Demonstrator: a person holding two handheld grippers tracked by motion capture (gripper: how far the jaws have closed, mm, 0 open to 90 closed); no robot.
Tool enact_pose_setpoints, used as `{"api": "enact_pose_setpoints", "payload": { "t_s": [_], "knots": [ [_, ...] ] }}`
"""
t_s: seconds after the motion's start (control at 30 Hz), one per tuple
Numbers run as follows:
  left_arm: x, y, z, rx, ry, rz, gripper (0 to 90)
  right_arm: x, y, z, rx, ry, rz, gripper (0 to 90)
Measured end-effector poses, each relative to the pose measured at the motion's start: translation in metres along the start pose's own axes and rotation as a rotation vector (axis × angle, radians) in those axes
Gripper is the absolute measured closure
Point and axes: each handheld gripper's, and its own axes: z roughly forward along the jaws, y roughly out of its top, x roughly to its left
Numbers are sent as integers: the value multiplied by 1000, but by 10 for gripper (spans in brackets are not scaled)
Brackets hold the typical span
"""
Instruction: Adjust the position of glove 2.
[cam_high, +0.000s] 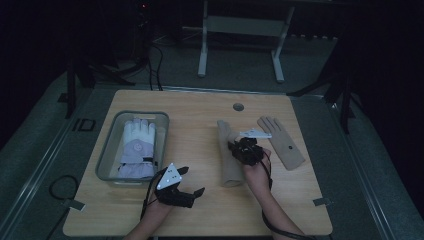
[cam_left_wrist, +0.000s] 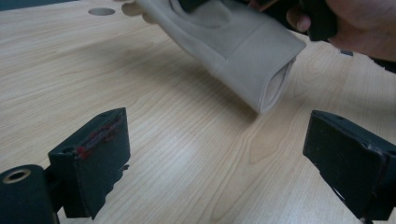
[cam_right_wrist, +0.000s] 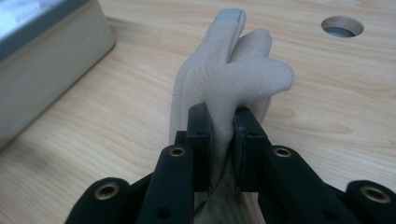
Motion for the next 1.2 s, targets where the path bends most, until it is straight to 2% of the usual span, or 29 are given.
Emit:
{"api": "enact_pose_setpoints", "payload": {
  "t_s": [0.17,0.3,0.4,0.5,0.6,0.83,1.0,1.2],
  "knots": [
    [1,-1,1,3,-3,-6,74,-4,-23,15,45,-13,44,790],
    [2,-3,4,9,-3,-8,73,-7,-36,21,68,-17,52,782],
    [1,-4,5,14,-12,-15,73,-3,-43,24,84,-22,24,754],
    [-1,-4,6,15,-18,-2,74,0,-51,30,109,-14,-8,629],
    [-1,-4,6,13,-22,2,74,2,-55,31,95,-15,-45,552],
    [-1,-6,8,18,-31,-5,74,0,-52,25,92,-14,-83,502],
    [-2,-6,9,18,-37,9,74,-14,-44,4,47,-17,-102,509],
    [-2,-6,10,18,-41,13,73,-58,-34,-18,13,-82,-58,534]
  ]
}}
